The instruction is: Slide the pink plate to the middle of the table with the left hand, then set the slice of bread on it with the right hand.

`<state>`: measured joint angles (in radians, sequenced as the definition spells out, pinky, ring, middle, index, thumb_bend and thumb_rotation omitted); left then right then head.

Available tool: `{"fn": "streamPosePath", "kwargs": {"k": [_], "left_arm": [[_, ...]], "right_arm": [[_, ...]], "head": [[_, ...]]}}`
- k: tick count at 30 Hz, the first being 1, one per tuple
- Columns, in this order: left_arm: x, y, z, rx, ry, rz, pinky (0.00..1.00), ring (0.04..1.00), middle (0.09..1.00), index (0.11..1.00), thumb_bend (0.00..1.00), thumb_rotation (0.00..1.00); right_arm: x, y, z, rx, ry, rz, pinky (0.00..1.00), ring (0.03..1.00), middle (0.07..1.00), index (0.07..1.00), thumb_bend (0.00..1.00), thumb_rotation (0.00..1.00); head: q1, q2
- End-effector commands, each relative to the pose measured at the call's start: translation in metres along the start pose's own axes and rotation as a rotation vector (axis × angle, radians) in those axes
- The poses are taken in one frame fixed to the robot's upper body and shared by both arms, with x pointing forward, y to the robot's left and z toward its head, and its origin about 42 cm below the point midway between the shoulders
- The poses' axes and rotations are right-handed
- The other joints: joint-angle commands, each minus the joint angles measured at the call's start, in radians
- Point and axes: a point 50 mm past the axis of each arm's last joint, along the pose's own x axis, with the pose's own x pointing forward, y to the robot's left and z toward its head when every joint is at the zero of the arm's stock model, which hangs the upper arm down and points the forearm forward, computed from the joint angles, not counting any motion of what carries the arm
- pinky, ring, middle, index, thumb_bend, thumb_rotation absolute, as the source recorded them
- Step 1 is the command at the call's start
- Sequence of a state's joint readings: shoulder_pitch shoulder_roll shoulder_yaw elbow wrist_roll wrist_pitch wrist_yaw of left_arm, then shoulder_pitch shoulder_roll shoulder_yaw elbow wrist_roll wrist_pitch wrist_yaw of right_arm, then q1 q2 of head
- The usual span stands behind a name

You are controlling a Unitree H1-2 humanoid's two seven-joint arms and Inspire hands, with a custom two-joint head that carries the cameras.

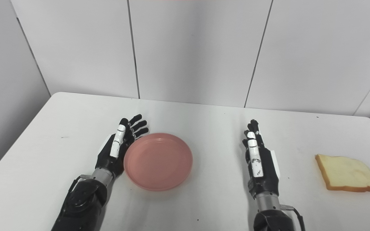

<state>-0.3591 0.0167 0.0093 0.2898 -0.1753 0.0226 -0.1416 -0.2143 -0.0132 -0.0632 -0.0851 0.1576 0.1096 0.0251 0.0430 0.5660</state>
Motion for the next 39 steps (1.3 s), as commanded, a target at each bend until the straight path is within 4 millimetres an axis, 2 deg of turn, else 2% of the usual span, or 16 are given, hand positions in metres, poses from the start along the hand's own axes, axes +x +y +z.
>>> {"fn": "streamPosePath", "kwargs": {"k": [1,11,20,30,39], "left_arm": [[-0.001,-0.011,0.002,-0.017,-0.004,-0.039,0.84,0.88,0.903,0.883,0.73,0.96],[-0.01,-0.033,-0.011,-0.042,-0.001,-0.096,0.86,0.896,0.921,0.903,0.7,0.96],[-0.018,-0.048,-0.01,-0.07,-0.019,-0.127,0.89,0.904,0.933,0.919,0.7,0.96],[-0.026,-0.066,-0.02,-0.082,-0.028,-0.108,0.86,0.892,0.923,0.892,0.7,0.95],[-0.032,-0.073,-0.027,-0.119,-0.016,-0.109,0.92,0.914,0.935,0.905,0.69,0.91]], "right_arm": [[0.01,0.007,0.018,0.01,-0.074,0.021,1.0,0.99,0.994,0.987,0.69,0.89],[0.011,0.009,0.018,-0.003,-0.073,0.022,1.0,0.984,0.995,0.992,0.68,0.93],[0.012,0.011,0.018,0.002,-0.079,0.018,1.0,0.972,0.984,0.986,0.68,0.92],[0.012,0.012,0.02,-0.005,-0.081,0.026,1.0,0.973,0.987,0.993,0.66,0.93],[0.012,0.014,0.02,-0.006,-0.084,0.023,1.0,0.967,0.979,0.98,0.66,0.91]], "head": [[0.0,0.001],[-0.028,0.0],[-0.05,0.008],[-0.056,0.01],[-0.091,0.008]]}}
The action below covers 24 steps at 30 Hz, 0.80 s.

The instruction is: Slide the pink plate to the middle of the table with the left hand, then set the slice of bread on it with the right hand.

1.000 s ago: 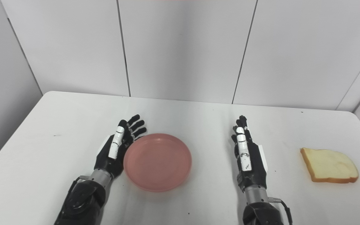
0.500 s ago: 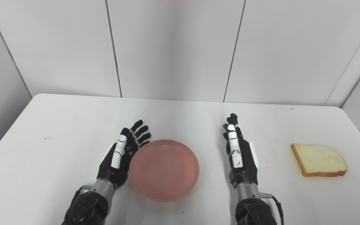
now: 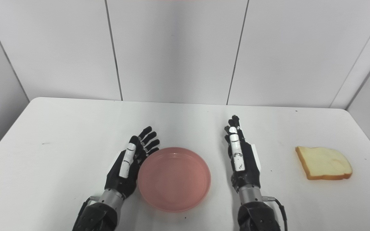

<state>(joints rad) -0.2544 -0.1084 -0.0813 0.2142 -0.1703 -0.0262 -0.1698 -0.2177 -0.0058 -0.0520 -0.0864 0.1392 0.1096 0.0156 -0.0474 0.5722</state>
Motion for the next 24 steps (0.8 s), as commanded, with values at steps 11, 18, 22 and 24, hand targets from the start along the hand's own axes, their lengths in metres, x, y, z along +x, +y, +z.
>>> {"fn": "streamPosePath", "kwargs": {"k": [11,18,22,24], "left_arm": [[-0.002,-0.006,-0.012,-0.008,0.012,-0.007,0.93,0.927,0.945,0.913,0.7,0.91],[0.0,-0.003,-0.01,0.012,0.007,-0.001,0.94,0.934,0.946,0.909,0.7,0.93],[0.001,0.0,-0.008,0.009,0.003,0.002,0.93,0.933,0.944,0.908,0.69,0.92],[0.001,0.001,-0.008,0.008,0.001,0.002,0.93,0.932,0.942,0.907,0.69,0.92]], "right_arm": [[0.026,-0.035,0.057,-0.093,-0.147,0.046,0.99,0.967,0.982,0.991,0.64,0.78],[0.027,-0.091,0.105,-0.344,-0.146,0.02,0.98,0.952,0.966,0.972,0.63,0.52],[0.032,-0.126,0.13,-0.515,-0.113,0.009,0.9,0.922,0.931,0.948,0.66,0.41],[0.035,-0.147,0.142,-0.591,-0.083,-0.01,0.92,0.93,0.917,0.94,0.67,0.36]], "head": [[-0.072,0.0],[-0.167,-0.01],[-0.202,-0.018],[-0.213,-0.017]]}}
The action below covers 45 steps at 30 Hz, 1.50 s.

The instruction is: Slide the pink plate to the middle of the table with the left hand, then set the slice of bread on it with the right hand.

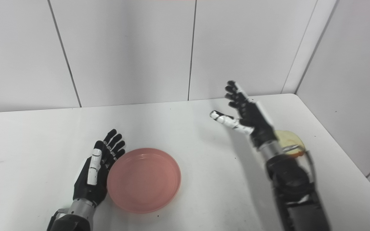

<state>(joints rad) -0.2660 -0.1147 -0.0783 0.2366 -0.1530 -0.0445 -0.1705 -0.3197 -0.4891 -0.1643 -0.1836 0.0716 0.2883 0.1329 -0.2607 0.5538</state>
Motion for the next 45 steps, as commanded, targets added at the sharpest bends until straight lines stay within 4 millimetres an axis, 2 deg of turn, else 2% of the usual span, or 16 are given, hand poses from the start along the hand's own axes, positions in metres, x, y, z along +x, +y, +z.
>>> {"fn": "streamPosePath", "kwargs": {"k": [1,4,6,8,12,16,19,20,22,25,29,34,37,43,45], "left_arm": [[-0.002,0.003,-0.006,-0.007,0.006,0.004,0.92,0.93,0.939,0.904,0.69,0.92],[-0.002,0.005,-0.005,-0.014,0.008,0.008,0.91,0.931,0.937,0.901,0.7,0.91],[-0.002,0.005,-0.005,-0.014,0.009,0.007,0.91,0.932,0.936,0.898,0.7,0.9],[-0.002,0.005,-0.005,-0.013,0.01,0.006,0.91,0.929,0.934,0.895,0.7,0.91],[-0.001,0.006,-0.005,-0.011,0.009,0.004,0.91,0.932,0.938,0.898,0.7,0.91],[-0.001,0.008,-0.001,-0.001,-0.002,-0.005,0.91,0.94,0.947,0.914,0.69,0.93],[-0.002,0.011,0.002,0.002,-0.004,-0.01,0.92,0.948,0.955,0.927,0.69,0.96],[-0.002,0.012,0.004,-0.004,-0.004,-0.003,0.92,0.946,0.954,0.928,0.68,0.96],[-0.003,0.013,0.006,-0.011,-0.003,0.005,0.91,0.944,0.954,0.928,0.68,0.95],[-0.004,0.012,0.009,-0.015,-0.002,0.009,0.91,0.939,0.949,0.926,0.66,0.94],[-0.005,0.01,0.01,-0.016,-0.006,0.005,0.92,0.938,0.946,0.93,0.67,0.94],[-0.005,0.011,0.011,-0.013,-0.007,-0.003,0.93,0.946,0.955,0.931,0.67,0.94],[-0.006,0.013,0.012,-0.02,-0.01,-0.005,0.92,0.95,0.958,0.934,0.69,0.94],[-0.004,0.018,0.011,-0.02,-0.006,-0.004,0.93,0.953,0.958,0.927,0.69,0.94],[-0.004,0.019,0.011,-0.024,-0.007,-0.004,0.93,0.954,0.96,0.931,0.7,0.93]], "right_arm": [[0.013,-0.029,0.018,-0.091,-0.027,-0.011,0.92,0.926,0.919,0.941,0.69,0.32],[0.019,-0.06,0.019,-0.202,0.009,-0.016,0.88,0.906,0.921,0.942,0.7,0.26],[0.021,-0.077,0.018,-0.275,0.034,-0.025,0.86,0.892,0.904,0.921,0.75,0.29],[0.022,-0.091,0.017,-0.329,0.055,-0.022,0.89,0.908,0.896,0.917,0.76,0.26],[0.025,-0.109,0.018,-0.418,0.105,-0.022,0.93,0.932,0.913,0.921,0.78,0.22],[0.028,-0.126,0.014,-0.535,0.153,-0.025,0.9,0.968,0.936,0.899,0.79,0.12],[0.029,-0.137,0.013,-0.617,0.192,0.014,0.91,0.961,0.932,0.902,0.82,0.15],[0.03,-0.141,0.013,-0.631,0.21,0.044,0.92,0.968,0.944,0.904,0.87,0.17],[0.031,-0.149,0.015,-0.655,0.238,0.098,0.93,0.973,0.951,0.905,0.9,0.18],[0.033,-0.158,0.017,-0.707,0.264,0.178,0.95,0.994,0.966,0.909,0.94,0.15],[0.032,-0.165,0.011,-0.783,0.275,0.239,0.93,0.98,0.955,0.901,0.98,0.17],[0.03,-0.166,0.0,-0.854,0.298,0.299,0.93,0.984,0.95,0.915,0.98,0.17],[0.032,-0.161,-0.002,-0.943,0.307,0.315,0.91,0.998,0.971,0.94,0.98,0.23],[0.038,-0.152,0.0,-1.044,0.342,0.382,0.91,1.0,0.999,0.985,0.97,0.18],[0.041,-0.149,0.001,-1.084,0.35,0.414,0.93,1.0,1.0,0.997,0.99,0.22]], "head": [[0.0,0.001],[-0.013,-0.001],[-0.017,-0.002],[-0.022,-0.003],[-0.034,-0.008],[-0.068,-0.019],[-0.087,-0.024],[-0.096,-0.025],[-0.104,-0.027],[-0.112,-0.022],[-0.114,-0.026],[-0.121,-0.024],[-0.125,-0.031],[-0.134,-0.038],[-0.135,-0.036]]}}
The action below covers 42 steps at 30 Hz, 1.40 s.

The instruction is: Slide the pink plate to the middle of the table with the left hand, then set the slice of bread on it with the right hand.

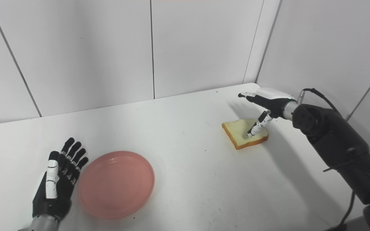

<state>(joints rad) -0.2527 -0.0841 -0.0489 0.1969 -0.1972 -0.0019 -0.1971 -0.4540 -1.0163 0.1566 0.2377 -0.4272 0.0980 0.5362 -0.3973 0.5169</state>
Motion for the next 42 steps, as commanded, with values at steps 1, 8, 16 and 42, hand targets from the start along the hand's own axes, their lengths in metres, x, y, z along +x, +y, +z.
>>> {"fn": "streamPosePath", "kwargs": {"k": [1,8,16,42], "left_arm": [[0.003,0.002,0.005,-0.001,-0.013,-0.013,0.93,0.954,0.961,0.935,0.71,0.93],[0.004,0.004,0.006,-0.001,-0.015,-0.018,0.93,0.954,0.964,0.938,0.71,0.93],[0.003,0.003,0.006,0.006,-0.013,-0.02,0.93,0.952,0.964,0.938,0.72,0.93],[0.002,0.003,0.009,0.015,-0.016,-0.02,0.92,0.949,0.969,0.946,0.69,0.94]], "right_arm": [[-0.011,-0.041,0.005,-0.116,-0.017,-0.065,0.94,1.0,1.0,1.0,1.0,0.23],[0.001,-0.038,0.009,-0.204,0.036,0.011,1.0,1.0,1.0,1.0,1.0,0.24],[0.008,-0.032,0.011,-0.223,0.07,0.046,1.0,1.0,1.0,1.0,1.0,0.19],[0.025,-0.008,0.022,-0.222,0.048,0.063,0.78,0.907,0.92,0.892,0.93,0.07]], "head": [[0.001,0.001],[-0.001,0.001],[0.001,0.0],[0.003,0.014]]}}
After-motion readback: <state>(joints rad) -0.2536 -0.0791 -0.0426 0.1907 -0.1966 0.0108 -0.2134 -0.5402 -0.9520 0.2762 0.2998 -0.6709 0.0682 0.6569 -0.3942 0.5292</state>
